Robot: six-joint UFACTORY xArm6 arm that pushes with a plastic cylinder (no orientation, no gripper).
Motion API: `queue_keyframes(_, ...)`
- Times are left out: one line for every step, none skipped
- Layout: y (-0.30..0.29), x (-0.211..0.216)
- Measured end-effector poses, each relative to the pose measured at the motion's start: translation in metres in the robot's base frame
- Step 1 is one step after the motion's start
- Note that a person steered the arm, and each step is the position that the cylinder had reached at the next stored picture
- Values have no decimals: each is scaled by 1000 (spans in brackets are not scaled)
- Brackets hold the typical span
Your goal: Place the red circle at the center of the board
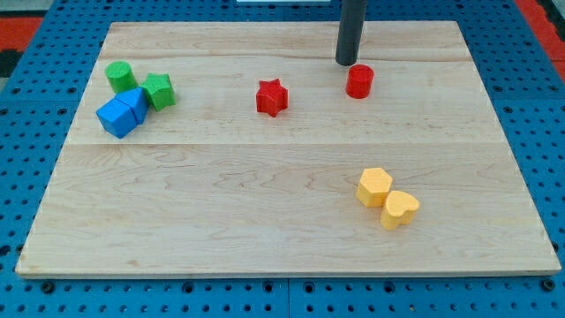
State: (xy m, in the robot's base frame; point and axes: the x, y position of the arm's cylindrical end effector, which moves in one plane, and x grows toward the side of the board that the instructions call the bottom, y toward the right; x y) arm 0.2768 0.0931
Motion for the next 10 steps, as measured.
queue_keyframes(4,-1)
queue_keyframes(21,0)
queue_keyframes(21,0)
queue_keyframes(20,0)
queue_keyframes(42,0)
queue_keyframes(60,11)
queue_keyframes(-2,37)
queue_keyframes(-5,54)
queue_keyframes(29,56)
queue_keyframes(21,68)
